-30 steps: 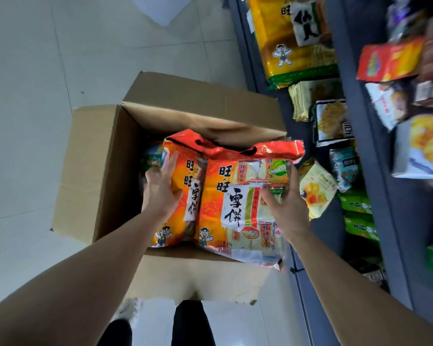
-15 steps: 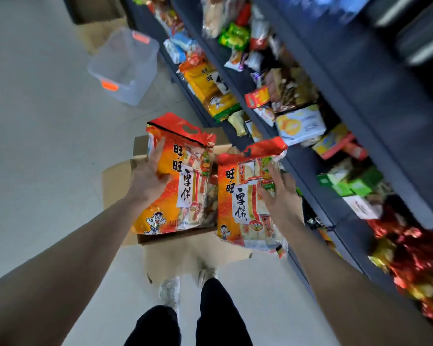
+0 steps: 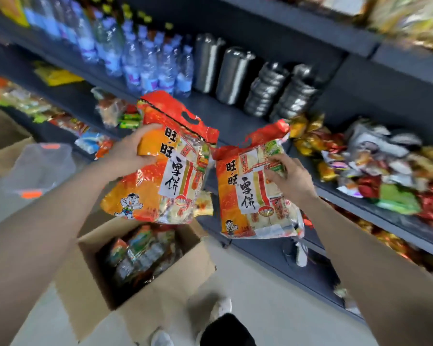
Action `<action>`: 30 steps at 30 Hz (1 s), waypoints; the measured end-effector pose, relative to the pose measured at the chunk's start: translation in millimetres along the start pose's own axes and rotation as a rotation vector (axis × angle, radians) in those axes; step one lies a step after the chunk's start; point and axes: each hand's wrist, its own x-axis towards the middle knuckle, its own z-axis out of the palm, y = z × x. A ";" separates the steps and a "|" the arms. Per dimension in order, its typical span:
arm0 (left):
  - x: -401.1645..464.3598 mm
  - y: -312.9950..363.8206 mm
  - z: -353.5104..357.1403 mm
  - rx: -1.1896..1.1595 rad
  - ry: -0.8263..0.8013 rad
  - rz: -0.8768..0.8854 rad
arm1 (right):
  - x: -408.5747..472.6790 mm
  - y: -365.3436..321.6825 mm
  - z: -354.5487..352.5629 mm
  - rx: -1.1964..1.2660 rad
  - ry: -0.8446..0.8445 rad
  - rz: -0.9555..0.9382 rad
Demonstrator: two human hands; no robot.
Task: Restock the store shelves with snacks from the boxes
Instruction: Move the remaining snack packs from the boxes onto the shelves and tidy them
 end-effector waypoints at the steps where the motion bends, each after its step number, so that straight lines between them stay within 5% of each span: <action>1: 4.4 21.4 -1.3 -0.007 -0.009 0.046 | -5.2 5.7 -20.0 0.008 0.028 0.009; 13: 17.2 256.7 36.2 -0.089 -0.056 0.486 | -84.8 90.7 -231.9 0.062 0.247 0.090; 23: -10.3 436.7 144.2 -0.515 -0.015 0.559 | -172.6 210.0 -418.7 0.088 0.419 0.063; 30: -10.7 527.2 213.8 -0.655 -0.038 0.541 | -213.3 283.2 -510.8 0.360 0.652 0.101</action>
